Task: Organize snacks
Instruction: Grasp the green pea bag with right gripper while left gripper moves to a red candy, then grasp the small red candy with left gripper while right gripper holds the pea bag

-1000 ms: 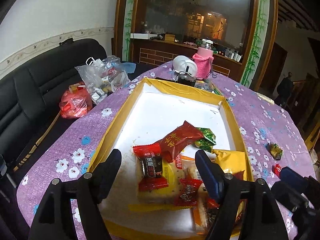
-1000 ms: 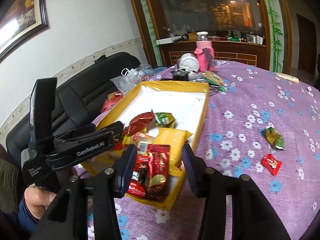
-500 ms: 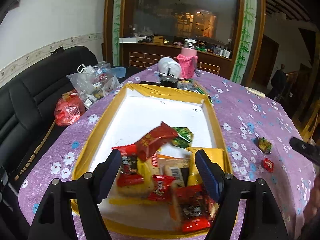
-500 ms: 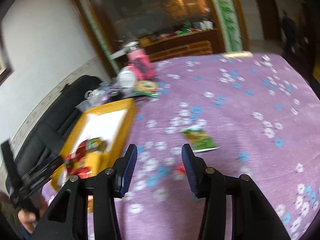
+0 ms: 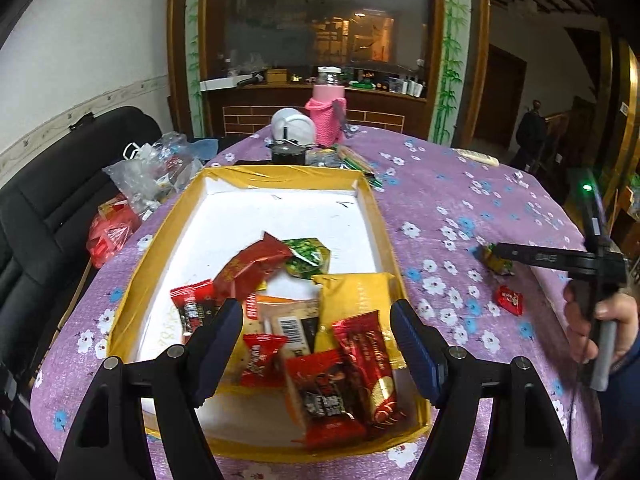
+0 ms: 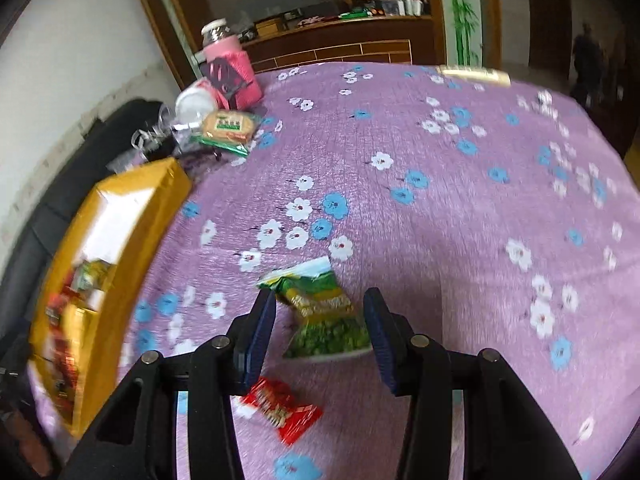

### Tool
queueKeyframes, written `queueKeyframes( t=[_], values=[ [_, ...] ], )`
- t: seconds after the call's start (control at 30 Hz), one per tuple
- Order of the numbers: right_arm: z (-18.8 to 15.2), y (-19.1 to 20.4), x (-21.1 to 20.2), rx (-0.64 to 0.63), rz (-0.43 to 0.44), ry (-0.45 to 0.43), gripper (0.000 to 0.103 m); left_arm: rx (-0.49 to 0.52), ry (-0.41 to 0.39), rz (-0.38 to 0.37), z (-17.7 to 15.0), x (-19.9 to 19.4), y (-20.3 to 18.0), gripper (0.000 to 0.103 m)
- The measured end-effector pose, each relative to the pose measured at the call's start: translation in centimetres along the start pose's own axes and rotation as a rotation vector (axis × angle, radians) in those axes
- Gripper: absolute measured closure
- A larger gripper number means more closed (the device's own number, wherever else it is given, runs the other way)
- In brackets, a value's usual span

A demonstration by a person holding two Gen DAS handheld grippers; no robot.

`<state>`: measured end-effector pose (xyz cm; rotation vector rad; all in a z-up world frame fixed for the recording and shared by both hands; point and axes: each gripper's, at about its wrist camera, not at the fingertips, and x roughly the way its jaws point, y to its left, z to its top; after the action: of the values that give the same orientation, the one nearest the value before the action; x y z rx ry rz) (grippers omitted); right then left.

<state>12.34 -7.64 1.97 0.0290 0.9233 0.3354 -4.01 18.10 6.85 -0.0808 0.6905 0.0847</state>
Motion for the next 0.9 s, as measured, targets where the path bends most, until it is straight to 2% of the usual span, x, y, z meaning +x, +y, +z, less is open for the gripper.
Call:
queueKeyframes(
  t=[0.07,0.17,0.27,0.4,0.47,0.5,0.57,0.6,0.67,0.73,0.8,0.9],
  values=[
    [-0.3,0.6,0.7,-0.017,-0.025,0.017,0.067,0.01,0.005,-0.012,0.0,0.1,-0.6,0.024],
    [-0.8,1.6,0.5,-0.059,-0.087,0.012,0.071,0.039,0.009,-0.026,-0.1,0.0,-1.7,0.024],
    [-1.6,1.6,-0.5,-0.049,-0.089,0.058,0.072,0.072,0.008,-0.05,0.1,-0.4,-3.1,0.024],
    [-3.3,1.7,-2.1,-0.048,-0.053,0.105,0.072,0.109,-0.004,-0.08,0.5,-1.0,-4.7,0.024],
    [-4.5,2.4,-3.1,-0.069,0.028,0.13,0.073,0.119,0.0,-0.096,0.7,-1.0,-5.4,0.024],
    [-5.0,2.3,-3.7,-0.038,0.096,0.135,0.073,0.123,0.008,-0.109,0.8,-0.9,-5.9,0.024],
    [-5.2,1.3,-4.9,0.034,0.165,0.099,0.073,0.125,0.032,-0.136,0.9,-0.5,-6.7,0.024],
    [-5.3,0.8,-5.3,0.051,0.161,0.074,0.073,0.123,0.055,-0.161,0.8,-0.3,-7.1,0.024],
    [-5.2,-0.7,-6.3,0.075,0.06,-0.013,0.073,0.129,0.099,-0.219,0.7,0.2,-8.2,0.024],
    [-5.2,-2.2,-6.4,0.124,0.054,-0.033,0.073,0.152,0.128,-0.261,0.5,0.4,-9.3,0.024],
    [-5.5,-3.8,-6.5,0.188,0.091,-0.031,0.073,0.219,0.145,-0.299,-0.2,0.6,-11.3,0.026],
    [-5.7,-4.9,-7.1,0.217,0.094,-0.051,0.073,0.329,0.175,-0.324,-1.6,1.3,-14.4,0.036]
  ],
)
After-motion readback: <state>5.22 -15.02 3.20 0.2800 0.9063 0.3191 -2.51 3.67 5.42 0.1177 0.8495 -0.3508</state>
